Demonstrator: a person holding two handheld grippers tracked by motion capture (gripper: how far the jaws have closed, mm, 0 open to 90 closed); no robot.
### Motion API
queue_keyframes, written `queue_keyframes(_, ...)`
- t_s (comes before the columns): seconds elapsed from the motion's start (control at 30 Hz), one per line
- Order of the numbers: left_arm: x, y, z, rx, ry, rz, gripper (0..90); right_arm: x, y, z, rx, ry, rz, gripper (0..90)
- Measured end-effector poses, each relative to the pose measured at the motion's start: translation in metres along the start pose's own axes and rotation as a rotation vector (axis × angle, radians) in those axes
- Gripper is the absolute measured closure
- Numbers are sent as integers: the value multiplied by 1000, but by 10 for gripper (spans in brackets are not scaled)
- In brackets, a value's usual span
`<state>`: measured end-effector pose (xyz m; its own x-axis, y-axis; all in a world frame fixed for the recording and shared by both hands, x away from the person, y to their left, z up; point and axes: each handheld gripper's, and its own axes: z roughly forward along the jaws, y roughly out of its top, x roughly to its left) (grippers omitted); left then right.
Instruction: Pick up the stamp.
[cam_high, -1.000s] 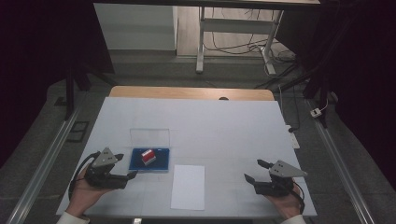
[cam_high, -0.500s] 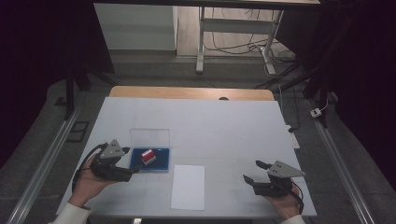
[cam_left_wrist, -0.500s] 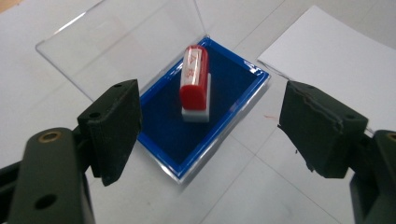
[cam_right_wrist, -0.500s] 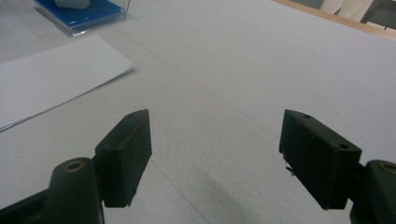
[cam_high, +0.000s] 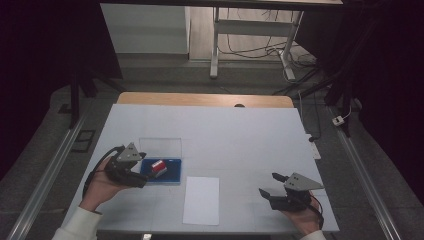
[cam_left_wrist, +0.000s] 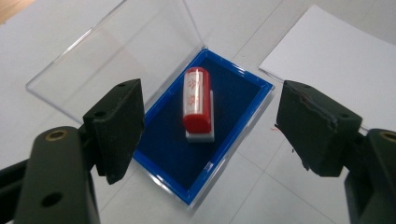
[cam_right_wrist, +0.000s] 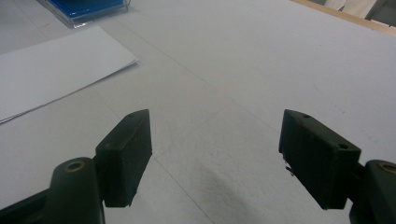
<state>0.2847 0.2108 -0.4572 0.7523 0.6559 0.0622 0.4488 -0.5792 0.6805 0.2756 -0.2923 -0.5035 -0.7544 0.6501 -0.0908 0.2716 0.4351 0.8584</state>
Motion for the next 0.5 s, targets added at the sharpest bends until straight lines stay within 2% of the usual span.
queue_keyframes(0.13, 3, 5, 9, 31, -10, 15, 245, -1, -1, 1, 5, 2, 2, 251)
queue_keyframes(0.5, 8, 14, 30, 102, -4, 6, 295, 0, -3, 3, 18, 2, 4, 252)
